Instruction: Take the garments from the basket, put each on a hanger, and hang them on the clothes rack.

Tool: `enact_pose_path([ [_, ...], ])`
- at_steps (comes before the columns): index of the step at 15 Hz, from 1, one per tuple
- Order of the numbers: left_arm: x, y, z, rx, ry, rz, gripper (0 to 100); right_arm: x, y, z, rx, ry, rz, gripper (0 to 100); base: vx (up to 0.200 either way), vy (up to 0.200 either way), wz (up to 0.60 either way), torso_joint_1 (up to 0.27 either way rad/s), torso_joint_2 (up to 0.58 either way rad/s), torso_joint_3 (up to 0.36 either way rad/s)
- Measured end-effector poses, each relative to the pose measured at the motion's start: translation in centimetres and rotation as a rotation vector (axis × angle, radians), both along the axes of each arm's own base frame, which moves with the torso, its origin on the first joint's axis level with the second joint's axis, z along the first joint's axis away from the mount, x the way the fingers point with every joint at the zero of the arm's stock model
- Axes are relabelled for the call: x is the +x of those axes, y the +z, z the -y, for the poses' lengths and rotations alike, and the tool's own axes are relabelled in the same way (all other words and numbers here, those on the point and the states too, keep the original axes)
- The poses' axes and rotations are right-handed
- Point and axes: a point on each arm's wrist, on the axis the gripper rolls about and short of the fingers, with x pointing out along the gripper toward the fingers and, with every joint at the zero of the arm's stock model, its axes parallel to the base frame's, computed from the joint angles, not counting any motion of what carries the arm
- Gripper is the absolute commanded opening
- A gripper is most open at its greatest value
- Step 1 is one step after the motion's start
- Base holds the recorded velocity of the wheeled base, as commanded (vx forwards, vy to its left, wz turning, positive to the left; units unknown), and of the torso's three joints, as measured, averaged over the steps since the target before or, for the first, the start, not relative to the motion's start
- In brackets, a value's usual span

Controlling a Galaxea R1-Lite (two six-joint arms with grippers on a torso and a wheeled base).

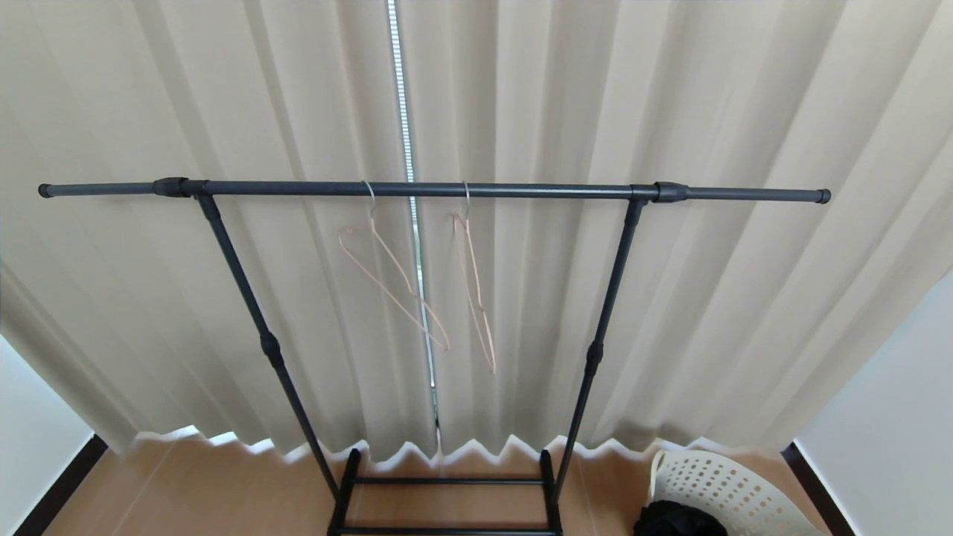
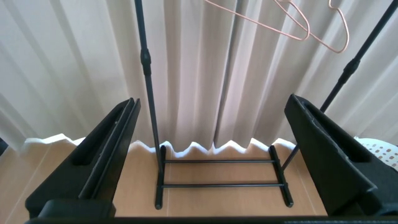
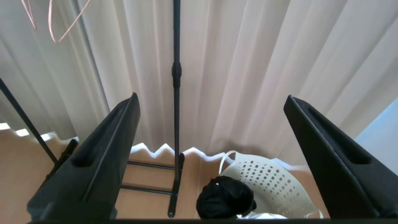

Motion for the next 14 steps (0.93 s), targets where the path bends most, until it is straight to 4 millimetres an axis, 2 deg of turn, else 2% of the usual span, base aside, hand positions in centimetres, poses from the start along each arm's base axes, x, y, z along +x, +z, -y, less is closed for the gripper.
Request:
enact_pose_path([
  [14, 0.00, 0.00, 0.00, -0.005, 0.000, -0.001, 100, 0.00, 0.00, 0.00, 0.001, 0.000, 0.000, 100, 0.000, 0.000, 0.00, -0.149, 0.35, 0.190],
])
